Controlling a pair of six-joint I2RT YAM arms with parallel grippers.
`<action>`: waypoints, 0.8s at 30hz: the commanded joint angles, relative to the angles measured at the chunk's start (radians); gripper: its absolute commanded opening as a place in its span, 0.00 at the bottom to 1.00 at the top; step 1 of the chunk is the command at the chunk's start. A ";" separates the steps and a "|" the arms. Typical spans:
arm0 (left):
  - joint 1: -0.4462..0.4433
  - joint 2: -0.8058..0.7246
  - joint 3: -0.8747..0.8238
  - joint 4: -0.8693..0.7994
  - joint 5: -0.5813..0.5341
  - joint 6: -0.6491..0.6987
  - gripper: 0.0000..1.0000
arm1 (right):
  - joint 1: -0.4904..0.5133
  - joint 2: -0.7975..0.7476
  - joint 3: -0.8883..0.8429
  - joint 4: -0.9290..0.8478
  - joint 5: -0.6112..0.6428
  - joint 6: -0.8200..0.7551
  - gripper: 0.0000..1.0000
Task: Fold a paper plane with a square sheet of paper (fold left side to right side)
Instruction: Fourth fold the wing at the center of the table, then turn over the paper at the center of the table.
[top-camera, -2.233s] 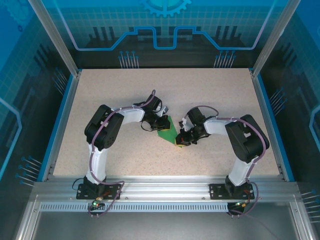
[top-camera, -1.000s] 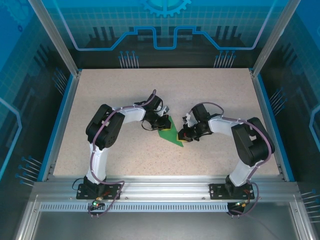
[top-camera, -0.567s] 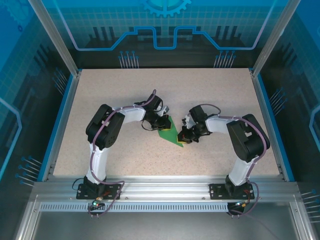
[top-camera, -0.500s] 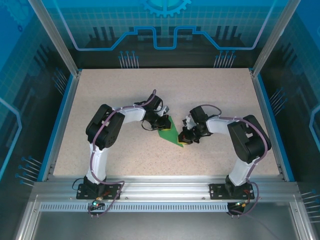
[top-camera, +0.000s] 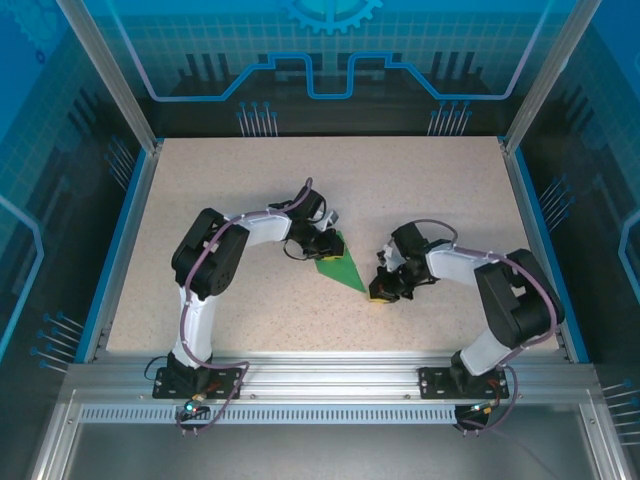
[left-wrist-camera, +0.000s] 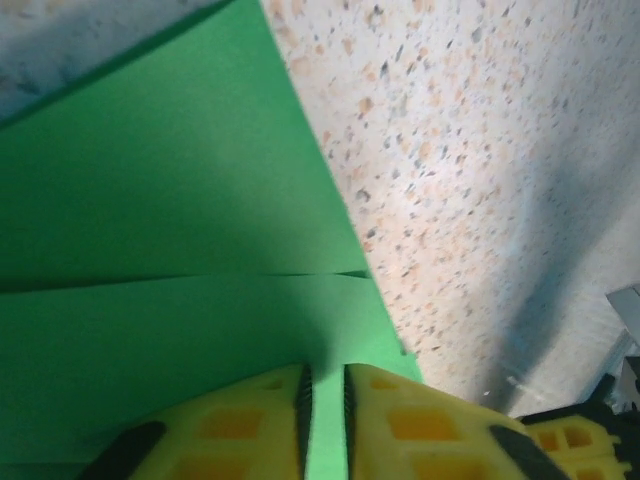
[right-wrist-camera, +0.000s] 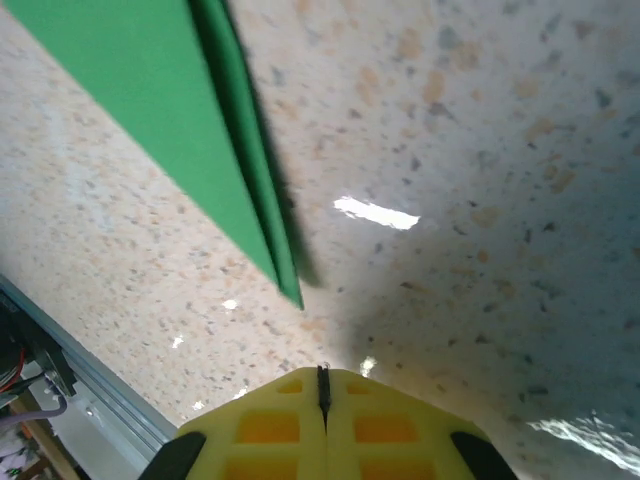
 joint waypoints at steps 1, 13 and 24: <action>0.006 -0.072 0.021 -0.039 -0.018 -0.005 0.29 | -0.014 -0.095 0.028 -0.007 0.052 -0.044 0.14; 0.069 -0.274 -0.138 -0.017 -0.105 -0.078 0.56 | -0.018 -0.285 -0.004 0.189 0.315 0.020 0.46; 0.069 -0.181 -0.170 0.135 -0.001 -0.159 0.57 | -0.018 -0.389 -0.114 0.373 0.250 0.122 0.70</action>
